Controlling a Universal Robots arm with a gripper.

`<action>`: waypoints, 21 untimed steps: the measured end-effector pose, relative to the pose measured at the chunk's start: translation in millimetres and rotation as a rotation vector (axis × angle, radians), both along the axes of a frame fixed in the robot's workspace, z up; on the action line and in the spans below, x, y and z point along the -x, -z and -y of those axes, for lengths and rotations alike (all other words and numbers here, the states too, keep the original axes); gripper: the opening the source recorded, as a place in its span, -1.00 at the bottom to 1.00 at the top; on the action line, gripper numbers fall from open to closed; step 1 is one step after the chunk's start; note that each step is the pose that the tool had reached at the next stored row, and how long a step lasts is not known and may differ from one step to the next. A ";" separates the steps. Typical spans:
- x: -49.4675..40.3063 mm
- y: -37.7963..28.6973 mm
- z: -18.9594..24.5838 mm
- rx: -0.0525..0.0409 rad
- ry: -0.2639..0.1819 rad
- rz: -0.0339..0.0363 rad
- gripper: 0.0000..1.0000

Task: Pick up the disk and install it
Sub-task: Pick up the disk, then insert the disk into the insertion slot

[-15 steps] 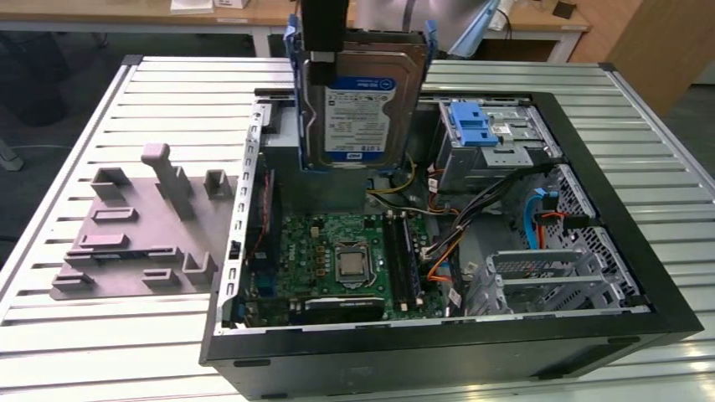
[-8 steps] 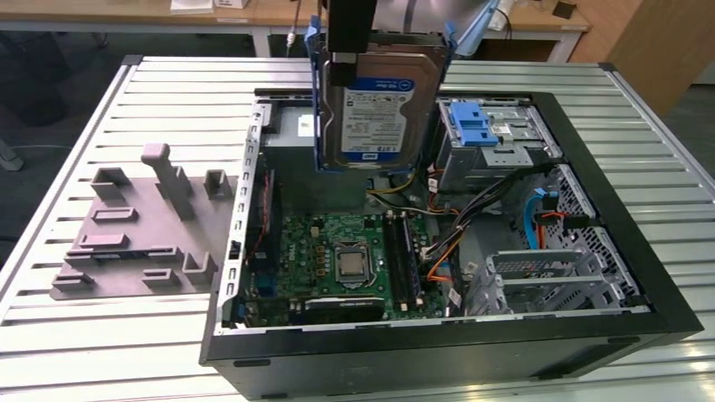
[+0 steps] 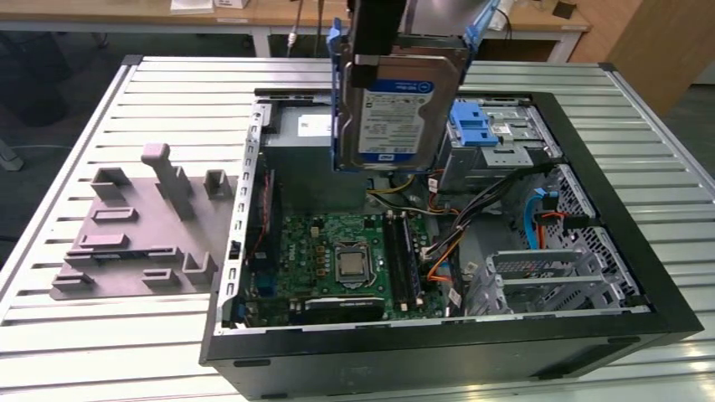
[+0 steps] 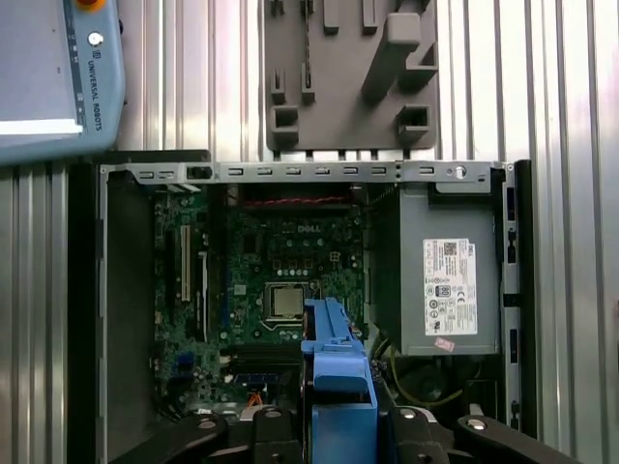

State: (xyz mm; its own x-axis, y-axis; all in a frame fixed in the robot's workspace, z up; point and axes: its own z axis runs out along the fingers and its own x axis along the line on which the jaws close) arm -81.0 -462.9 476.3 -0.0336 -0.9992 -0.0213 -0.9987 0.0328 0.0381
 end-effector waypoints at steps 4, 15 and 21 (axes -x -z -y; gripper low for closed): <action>-14.0 0.1 0.3 0.0000 0.000 0.0000 -0.27; -29.4 0.2 0.4 0.0000 0.000 0.0000 -0.27; -29.6 0.2 0.4 0.0000 0.000 0.0000 -0.27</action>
State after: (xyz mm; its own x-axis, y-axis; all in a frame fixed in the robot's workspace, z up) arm -51.5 -463.3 476.1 -0.0338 -0.9992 -0.0213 -0.9987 0.0330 0.0381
